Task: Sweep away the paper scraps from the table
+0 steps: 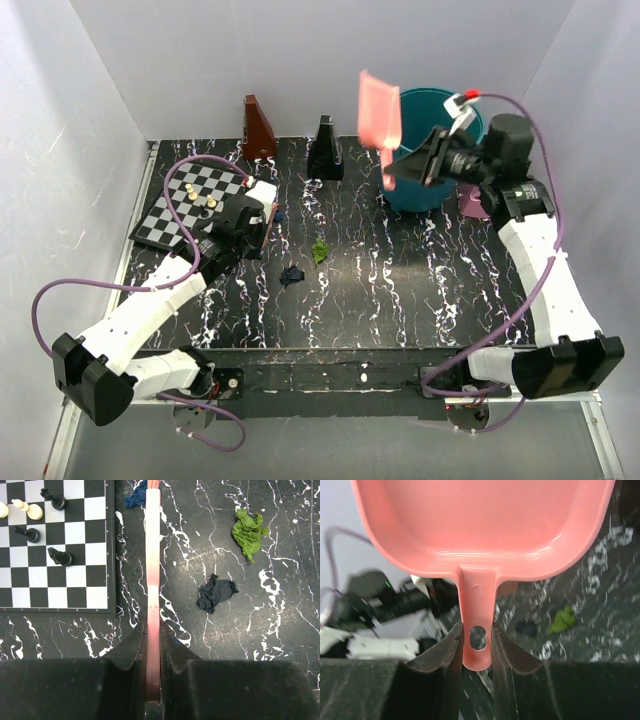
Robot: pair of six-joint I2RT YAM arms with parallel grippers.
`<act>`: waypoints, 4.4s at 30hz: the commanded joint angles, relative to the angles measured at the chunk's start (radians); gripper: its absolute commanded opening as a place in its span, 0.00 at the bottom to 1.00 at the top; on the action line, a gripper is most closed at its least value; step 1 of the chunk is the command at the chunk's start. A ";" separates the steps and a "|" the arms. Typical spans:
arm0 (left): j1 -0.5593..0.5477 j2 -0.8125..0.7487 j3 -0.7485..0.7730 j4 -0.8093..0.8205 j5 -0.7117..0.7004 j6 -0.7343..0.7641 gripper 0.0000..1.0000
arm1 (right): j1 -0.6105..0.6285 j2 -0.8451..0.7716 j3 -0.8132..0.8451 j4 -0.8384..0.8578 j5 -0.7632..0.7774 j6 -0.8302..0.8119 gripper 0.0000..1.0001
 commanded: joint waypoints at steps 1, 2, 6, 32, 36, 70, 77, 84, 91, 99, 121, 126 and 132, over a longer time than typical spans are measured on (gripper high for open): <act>0.004 0.007 0.033 0.006 -0.079 0.038 0.00 | 0.150 -0.034 -0.002 -0.592 0.294 -0.481 0.01; 0.001 0.020 0.050 -0.001 -0.104 0.047 0.00 | 0.179 -0.049 -0.034 -0.597 0.343 -0.483 0.01; 0.001 0.105 0.139 -0.070 -0.208 0.076 0.00 | 0.272 -0.104 -0.190 -0.559 0.471 -0.449 0.01; -0.050 0.846 0.726 -0.425 -0.220 0.259 0.00 | 0.744 -0.008 -0.372 -0.813 0.890 -0.397 0.01; -0.067 0.854 0.768 -0.484 0.007 0.226 0.00 | 0.757 0.010 -0.379 -0.798 0.899 -0.408 0.01; -0.117 0.560 0.573 -0.574 -0.239 0.102 0.00 | 0.960 0.240 -0.208 -0.799 0.856 -0.460 0.01; -0.117 0.564 0.599 -0.584 -0.252 0.071 0.00 | 0.968 0.366 -0.070 -0.816 0.822 -0.347 0.01; -0.117 0.583 0.594 -0.662 -0.213 -0.020 0.00 | 0.969 0.391 -0.037 -0.848 0.844 -0.371 0.01; -0.120 0.609 0.613 -0.669 -0.060 -0.131 0.00 | 0.963 0.313 -0.126 -0.879 0.929 -0.405 0.01; -0.122 0.658 0.642 -0.638 0.113 -0.289 0.00 | 0.877 0.182 -0.258 -0.833 0.914 -0.399 0.01; -0.124 0.716 0.898 -0.719 -0.311 -0.076 0.00 | 0.859 0.233 -0.290 -0.807 0.856 -0.508 0.01; -0.111 0.797 0.886 -0.627 -0.428 0.059 0.00 | 0.859 0.257 -0.258 -0.819 0.821 -0.521 0.01; -0.084 0.891 0.897 -0.482 -0.388 0.163 0.00 | 0.859 0.311 -0.220 -0.824 0.825 -0.528 0.01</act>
